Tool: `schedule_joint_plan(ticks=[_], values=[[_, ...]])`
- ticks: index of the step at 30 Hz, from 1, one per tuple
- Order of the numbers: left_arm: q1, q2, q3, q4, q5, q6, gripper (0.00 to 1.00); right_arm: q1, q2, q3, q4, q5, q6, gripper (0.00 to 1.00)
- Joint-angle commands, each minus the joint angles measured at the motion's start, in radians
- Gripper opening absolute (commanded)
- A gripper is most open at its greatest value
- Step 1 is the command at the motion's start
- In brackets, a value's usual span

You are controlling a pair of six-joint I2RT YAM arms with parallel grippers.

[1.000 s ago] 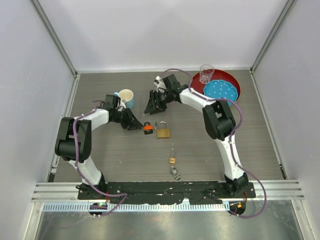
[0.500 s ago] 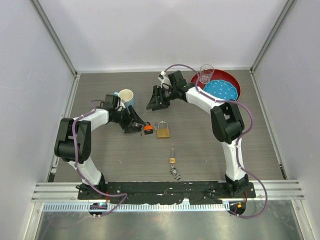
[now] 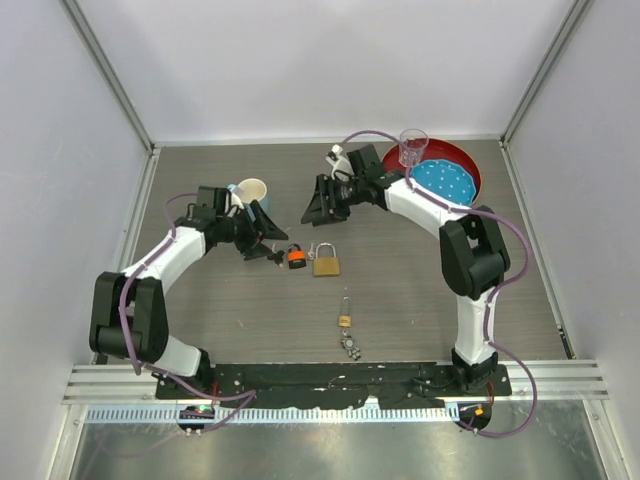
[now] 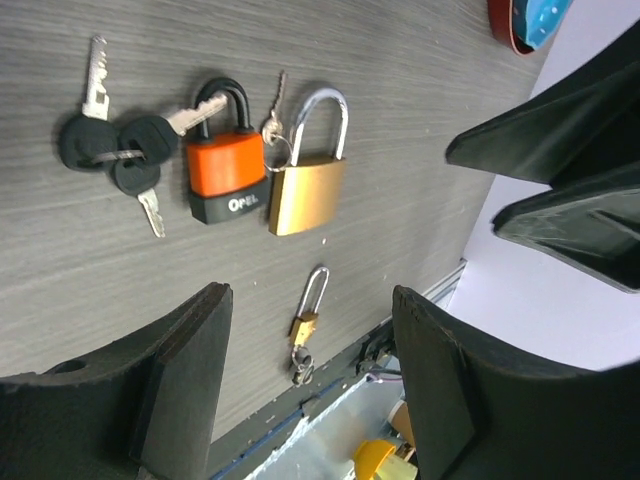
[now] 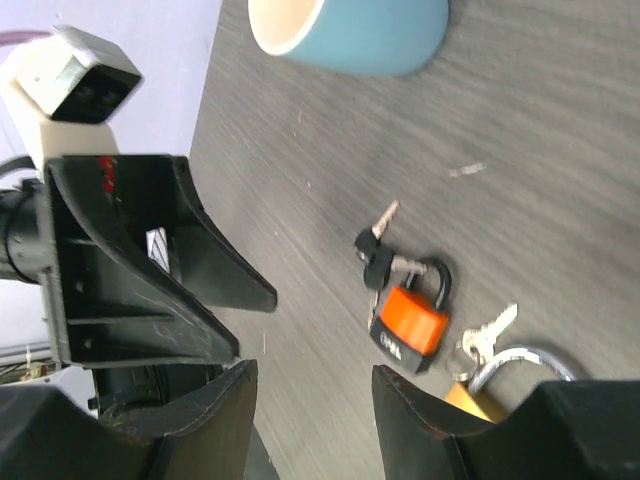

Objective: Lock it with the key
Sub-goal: Place the key at the center of the board, then pick up the lock from the center of the board.

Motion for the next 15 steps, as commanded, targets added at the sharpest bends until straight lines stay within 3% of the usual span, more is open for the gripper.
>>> schedule_joint_plan(ticks=[1, 9, 15], values=[[-0.039, -0.091, -0.022, -0.04, 0.014, 0.001, 0.68, -0.004, -0.141, -0.118, 0.022, 0.008, -0.02, 0.55], [-0.19, -0.112, -0.002, -0.1, -0.018, 0.025, 0.66, -0.035, -0.302, -0.352, 0.028, 0.007, -0.012, 0.55], [-0.306, -0.039, 0.03, -0.102, -0.018, 0.032, 0.64, -0.058, -0.37, -0.425, -0.121, 0.033, -0.037, 0.51]])
